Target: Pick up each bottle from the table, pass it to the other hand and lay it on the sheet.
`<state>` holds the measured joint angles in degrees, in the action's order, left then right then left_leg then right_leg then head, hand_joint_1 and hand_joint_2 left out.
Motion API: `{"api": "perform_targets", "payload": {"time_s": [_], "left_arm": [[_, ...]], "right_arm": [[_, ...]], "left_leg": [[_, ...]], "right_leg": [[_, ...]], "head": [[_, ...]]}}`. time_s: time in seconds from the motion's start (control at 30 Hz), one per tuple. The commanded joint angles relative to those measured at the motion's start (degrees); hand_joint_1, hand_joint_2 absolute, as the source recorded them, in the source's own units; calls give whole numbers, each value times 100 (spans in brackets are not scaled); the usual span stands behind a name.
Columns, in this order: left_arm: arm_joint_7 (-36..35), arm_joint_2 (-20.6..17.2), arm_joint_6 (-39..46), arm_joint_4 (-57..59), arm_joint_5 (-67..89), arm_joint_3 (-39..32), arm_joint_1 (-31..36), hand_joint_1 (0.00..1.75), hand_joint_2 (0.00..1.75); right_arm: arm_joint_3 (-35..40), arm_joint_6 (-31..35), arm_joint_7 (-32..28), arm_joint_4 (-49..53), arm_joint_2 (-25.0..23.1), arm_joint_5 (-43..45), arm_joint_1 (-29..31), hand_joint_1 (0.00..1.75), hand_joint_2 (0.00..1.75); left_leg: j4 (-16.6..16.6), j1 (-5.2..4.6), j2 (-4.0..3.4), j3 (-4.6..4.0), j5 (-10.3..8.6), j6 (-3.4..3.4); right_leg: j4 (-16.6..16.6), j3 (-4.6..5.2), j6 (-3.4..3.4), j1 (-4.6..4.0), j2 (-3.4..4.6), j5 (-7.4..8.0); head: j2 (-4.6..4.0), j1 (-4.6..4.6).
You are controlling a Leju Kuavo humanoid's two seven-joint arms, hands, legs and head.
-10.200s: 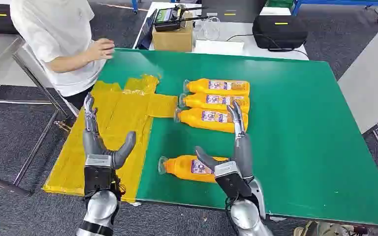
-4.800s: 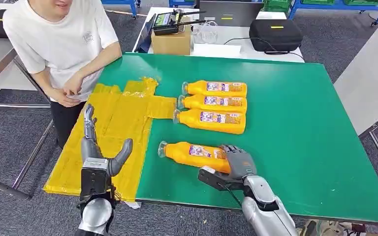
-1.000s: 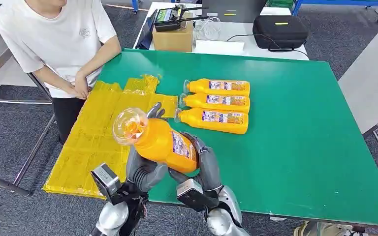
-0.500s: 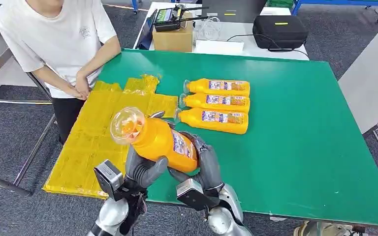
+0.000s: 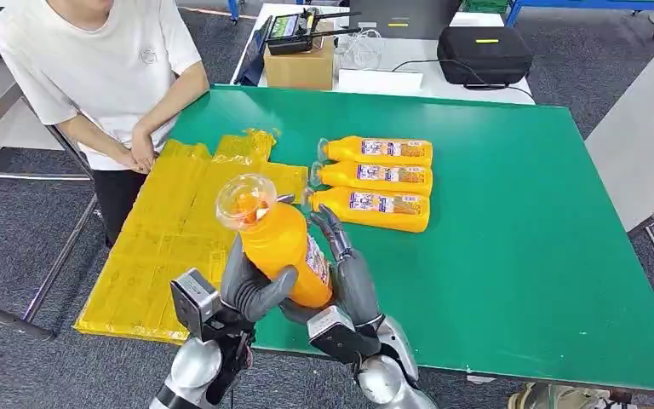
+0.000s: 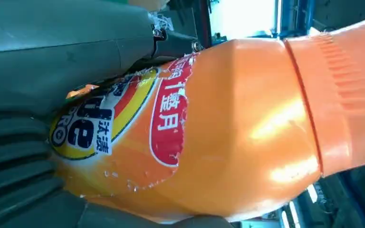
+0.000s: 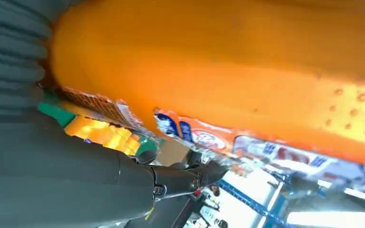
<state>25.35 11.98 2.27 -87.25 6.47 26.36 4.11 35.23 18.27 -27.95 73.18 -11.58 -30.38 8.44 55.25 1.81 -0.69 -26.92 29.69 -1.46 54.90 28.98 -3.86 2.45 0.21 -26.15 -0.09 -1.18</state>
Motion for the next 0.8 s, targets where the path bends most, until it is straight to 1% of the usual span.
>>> {"api": "perform_targets", "payload": {"time_s": [0.03, 0.1, 0.13, 0.17, 0.2, 0.23, 0.27, 0.33, 0.37, 0.4, 0.43, 0.47, 0.5, 0.53, 0.57, 0.6, 0.63, 0.67, 0.7, 0.73, 0.77, 0.8], "left_arm": [[164, -171, 894, 242, 781, -289, 286, 175, 175], [157, -213, 1392, 249, 1192, -466, 357, 175, 175], [168, -248, 1656, 255, 1510, -527, 382, 175, 175], [216, -320, 2179, 257, 2206, -597, 391, 175, 175], [193, -380, 2507, 258, 2708, -662, 395, 175, 175], [106, -450, 2598, 265, 2945, -749, 395, 175, 175], [93, -464, 2592, 256, 2964, -810, 388, 175, 175], [-51, -548, 2703, 306, 3408, -907, 372, 175, 175], [-39, -560, 2707, 317, 3403, -949, 361, 175, 175], [-110, -579, 2619, 366, 3421, -998, 356, 175, 175], [-211, -586, 2412, 425, 3293, -1043, 369, 175, 175], [-226, -607, 2400, 521, 3305, -1105, 403, 175, 175], [-443, -726, 2492, 758, 3978, -1096, 477, 175, 175], [-623, -846, 2331, 1060, 4316, -1097, 556, 175, 175], [-569, -868, 2343, 1213, 4290, -1155, 584, 175, 175], [-777, -939, 1984, 1434, 4343, -1159, 622, 175, 175], [-746, -963, 1976, 1561, 4332, -1204, 652, 175, 175], [-668, -968, 1997, 1637, 4303, -1233, 659, 175, 175], [-760, -1022, 1770, 1783, 4387, -1212, 704, 175, 175], [-959, -1169, 1553, 2080, 4682, -1166, 794, 175, 175], [-1008, -1272, 1455, 2370, 4813, -1146, 896, 175, 175], [-899, -1293, 1531, 2557, 4803, -1187, 960, 175, 175]], "right_arm": [[-298, 301, -60, 66, 39, 50, 144, 0, 0], [-398, 385, -76, 22, 98, 48, 49, 0, 0], [-471, 433, -91, 6, 126, 37, -19, 0, 0], [-589, 466, -122, -5, 156, 43, -136, 0, 0], [-670, 504, -184, -15, 190, -9, -217, 0, 0], [-813, 567, -238, -2, 222, -9, -337, 0, 0], [-902, 561, -297, 25, 239, 26, -414, 0, 0], [-1125, 627, -435, 186, 230, 86, -604, 0, 0], [-1162, 613, -463, 240, 243, 99, -649, 0, 0], [-1262, 580, -493, 385, 224, 152, -751, 0, 0], [-1316, 582, -527, 482, 223, 169, -824, 0, 0], [-1355, 550, -560, 557, 228, 198, -878, 0, 0], [-1435, 515, -620, 669, 206, 256, -963, 0, 0], [-1513, 454, -679, 785, 192, 351, -1059, 0, 0], [-1547, 437, -692, 836, 191, 366, -1099, 0, 0], [-1586, 397, -710, 874, 172, 443, -1132, 0, 0], [-1612, 387, -717, 903, 171, 463, -1154, 0, 0], [-1619, 381, -720, 905, 167, 464, -1154, 0, 0], [-1646, 350, -732, 910, 149, 517, -1158, 0, 0], [-1681, 300, -750, 906, 119, 582, -1155, 0, 0], [-1690, 265, -761, 880, 105, 605, -1136, 0, 0], [-1696, 259, -767, 854, 97, 608, -1122, 0, 0]], "left_leg": [[-7, 3, 6, 8, 0, 15], [-9, 8, 9, 11, -2, 19], [-6, 0, 6, 5, -2, 10], [-13, 6, 13, 13, -4, 17], [-15, 8, 15, 16, -5, 18], [-12, 3, 16, 12, -5, 11], [-21, 9, 23, 21, -8, 17], [-18, 5, 20, 19, -4, 15], [-25, 10, 28, 25, -6, 21], [-15, 3, 17, 16, -2, 15], [-17, 7, 16, 21, -1, 20], [-11, 2, 13, 13, -1, 15], [-16, 6, 20, 19, -2, 19], [-9, -1, 15, 9, -3, 11], [-17, 4, 20, 17, -5, 17], [-15, 1, 17, 14, -5, 12], [-11, -2, 10, 9, -4, 8], [-21, 4, 20, 21, -8, 15], [-20, 5, 19, 18, -8, 16], [-14, 4, 6, 16, -4, 13], [-12, 1, 7, 12, -5, 10], [-15, 4, 6, 14, -6, 13]], "right_leg": [[-8, -9, 25, -8, -3, 1], [-15, -15, 32, -14, -5, 4], [-6, -6, 15, -3, -5, 1], [-17, -18, 30, -12, -10, 4], [-20, -22, 33, -15, -11, 5], [-14, -16, 20, -7, -13, 2], [-27, -29, 32, -15, -19, 5], [-21, -25, 27, -11, -17, 1], [-32, -35, 37, -17, -24, 2], [-18, -21, 23, -8, -14, 0], [-23, -27, 31, -14, -12, 1], [-12, -16, 22, -6, -11, -2], [-22, -26, 31, -13, -17, 0], [-9, -13, 18, -3, -14, -1], [-18, -22, 30, -10, -17, 1], [-14, -18, 24, -6, -15, 1], [-9, -8, 14, -1, -9, 0], [-22, -24, 31, -10, -17, 4], [-20, -22, 33, -11, -15, 4], [-15, -14, 25, -9, -5, 3], [-10, -10, 19, -5, -8, 2], [-15, -12, 27, -10, -7, 4]], "head": [[0, 0], [0, 0], [0, -2], [0, 0], [0, 0], [0, 0], [0, -2], [0, -2], [0, 0], [0, -2], [0, 0], [0, 0], [0, 0], [0, 0], [0, 0], [0, -2], [0, 0], [0, 2], [0, -4], [0, 0], [0, 0], [0, -2]]}}
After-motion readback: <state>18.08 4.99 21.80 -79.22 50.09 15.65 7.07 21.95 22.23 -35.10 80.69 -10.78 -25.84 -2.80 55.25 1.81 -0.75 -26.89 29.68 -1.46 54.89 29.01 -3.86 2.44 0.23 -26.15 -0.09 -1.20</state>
